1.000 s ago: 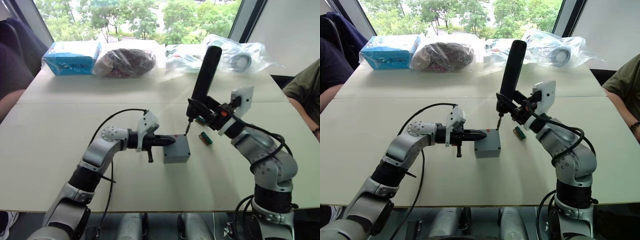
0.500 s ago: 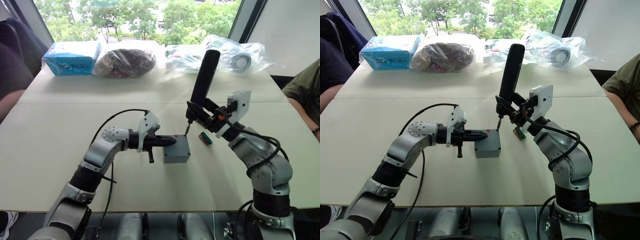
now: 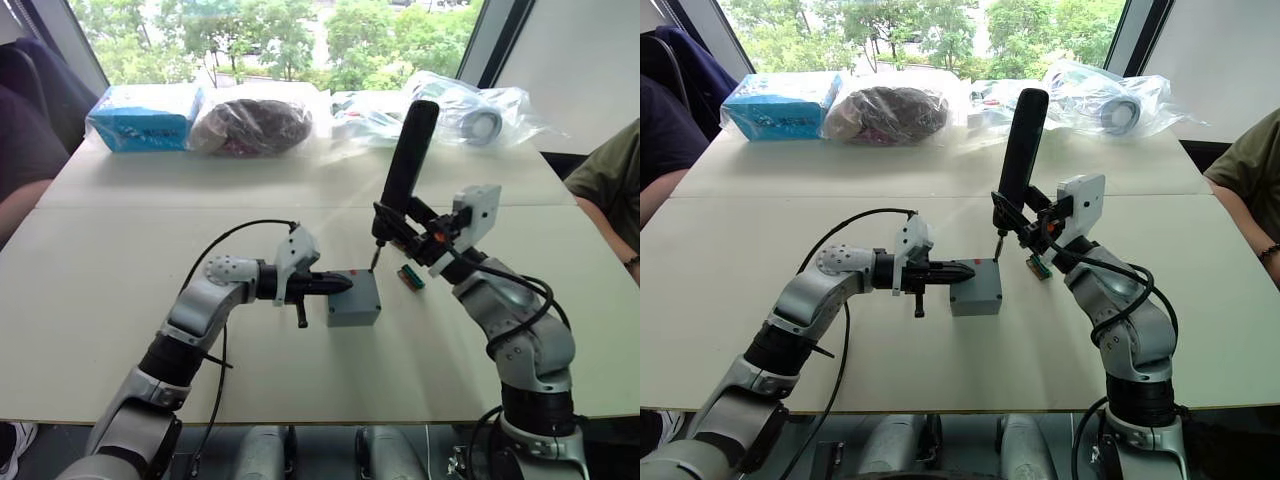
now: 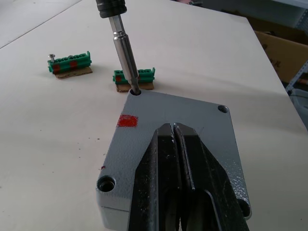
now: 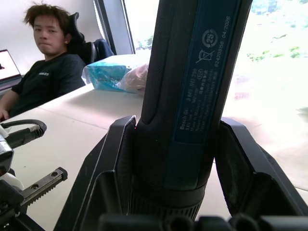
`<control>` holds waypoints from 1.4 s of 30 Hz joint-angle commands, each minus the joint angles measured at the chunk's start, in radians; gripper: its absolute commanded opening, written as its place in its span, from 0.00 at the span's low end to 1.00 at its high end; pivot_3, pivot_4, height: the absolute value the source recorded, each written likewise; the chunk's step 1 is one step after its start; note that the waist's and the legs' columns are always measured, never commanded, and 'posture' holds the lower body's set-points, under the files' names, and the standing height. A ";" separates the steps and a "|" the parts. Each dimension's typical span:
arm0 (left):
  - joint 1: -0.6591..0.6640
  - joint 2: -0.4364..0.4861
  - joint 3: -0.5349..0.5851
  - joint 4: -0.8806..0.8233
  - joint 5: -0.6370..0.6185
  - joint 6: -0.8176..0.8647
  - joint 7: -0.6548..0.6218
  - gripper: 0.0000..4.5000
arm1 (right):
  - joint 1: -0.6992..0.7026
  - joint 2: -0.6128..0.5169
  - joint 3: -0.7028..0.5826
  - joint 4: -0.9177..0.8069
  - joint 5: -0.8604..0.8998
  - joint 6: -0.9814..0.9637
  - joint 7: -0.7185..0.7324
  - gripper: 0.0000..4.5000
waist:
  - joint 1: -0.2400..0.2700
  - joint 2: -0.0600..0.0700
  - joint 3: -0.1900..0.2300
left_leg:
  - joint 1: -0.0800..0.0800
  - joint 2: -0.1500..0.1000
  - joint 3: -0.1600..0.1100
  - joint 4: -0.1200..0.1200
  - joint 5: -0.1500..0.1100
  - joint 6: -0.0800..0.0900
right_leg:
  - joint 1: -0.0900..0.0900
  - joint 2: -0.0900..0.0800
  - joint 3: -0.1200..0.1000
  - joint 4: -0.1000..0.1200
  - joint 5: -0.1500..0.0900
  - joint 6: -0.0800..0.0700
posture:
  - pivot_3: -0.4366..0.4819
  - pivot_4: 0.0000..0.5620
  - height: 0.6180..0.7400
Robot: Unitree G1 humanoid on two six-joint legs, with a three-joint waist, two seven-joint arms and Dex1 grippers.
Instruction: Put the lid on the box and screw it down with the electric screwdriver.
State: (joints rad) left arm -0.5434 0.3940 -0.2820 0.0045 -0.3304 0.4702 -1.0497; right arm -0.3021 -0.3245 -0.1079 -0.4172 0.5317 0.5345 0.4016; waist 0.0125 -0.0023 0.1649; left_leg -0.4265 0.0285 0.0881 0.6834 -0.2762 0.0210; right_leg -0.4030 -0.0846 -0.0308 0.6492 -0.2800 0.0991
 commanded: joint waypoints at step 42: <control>0.030 0.002 -0.030 0.029 0.052 -0.017 -0.020 0.00 | 0.138 -0.021 0.141 0.012 -0.158 -0.070 0.016 0.42 | -0.003 -0.012 -0.028 | 0.016 0.000 -0.001 -0.007 -0.003 0.003 | 0.015 -0.010 -0.002 -0.004 -0.006 -0.011 | 0.48 0.27 1.00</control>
State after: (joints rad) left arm -0.5200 0.3931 -0.2924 0.0193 -0.2939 0.4482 -1.0656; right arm -0.2083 -0.3342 0.0086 -0.4578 0.3851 0.4277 0.4003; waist 0.0097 -0.0146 0.1373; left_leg -0.4100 0.0282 0.0866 0.6758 -0.2792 0.0239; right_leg -0.3885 -0.0947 -0.0326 0.6456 -0.2863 0.0878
